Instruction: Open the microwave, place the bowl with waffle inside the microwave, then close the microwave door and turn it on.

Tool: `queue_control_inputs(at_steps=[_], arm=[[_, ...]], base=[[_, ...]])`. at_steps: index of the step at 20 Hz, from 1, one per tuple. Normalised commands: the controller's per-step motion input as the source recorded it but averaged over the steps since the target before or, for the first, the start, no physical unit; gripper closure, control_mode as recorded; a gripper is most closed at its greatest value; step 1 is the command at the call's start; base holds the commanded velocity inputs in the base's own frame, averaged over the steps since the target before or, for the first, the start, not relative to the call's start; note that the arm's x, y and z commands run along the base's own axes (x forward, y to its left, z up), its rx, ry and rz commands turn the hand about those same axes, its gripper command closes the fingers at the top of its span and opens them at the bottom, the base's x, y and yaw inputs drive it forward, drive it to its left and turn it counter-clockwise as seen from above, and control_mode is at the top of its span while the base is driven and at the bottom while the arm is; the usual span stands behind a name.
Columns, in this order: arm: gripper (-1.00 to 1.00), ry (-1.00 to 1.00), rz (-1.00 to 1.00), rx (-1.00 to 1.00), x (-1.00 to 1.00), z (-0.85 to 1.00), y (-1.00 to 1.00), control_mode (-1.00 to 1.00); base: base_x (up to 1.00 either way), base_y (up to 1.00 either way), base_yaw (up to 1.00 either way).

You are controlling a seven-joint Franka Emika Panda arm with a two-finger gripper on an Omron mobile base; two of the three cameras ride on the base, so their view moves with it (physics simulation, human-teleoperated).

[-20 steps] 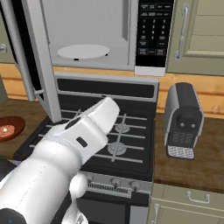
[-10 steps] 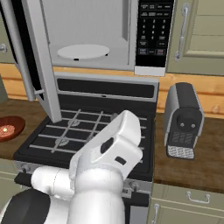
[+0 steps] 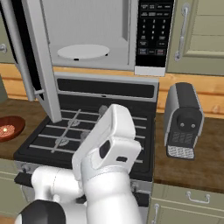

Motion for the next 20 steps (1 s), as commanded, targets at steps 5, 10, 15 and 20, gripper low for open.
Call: queue_control_inputs(at_steps=[5, 10, 15, 20], arm=[[-1.00, -0.18, 0.00, -0.18, 0.68, -0.36, 0.71, -1.00], [-1.00, -0.16, 0.08, -0.10, 0.99, -0.40, 0.28, -1.00], [-1.00, -0.11, 0.09, -0.01, 0.99, -0.22, 0.07, -1.00], [-1.00, -0.09, 0.14, 0.00, 0.56, -0.03, 0.29, -1.00]], base=[[0.00, 0.00, 0.00], [0.00, 0.00, 0.00], [0.00, 0.00, 0.00], [0.00, 0.00, 0.00]])
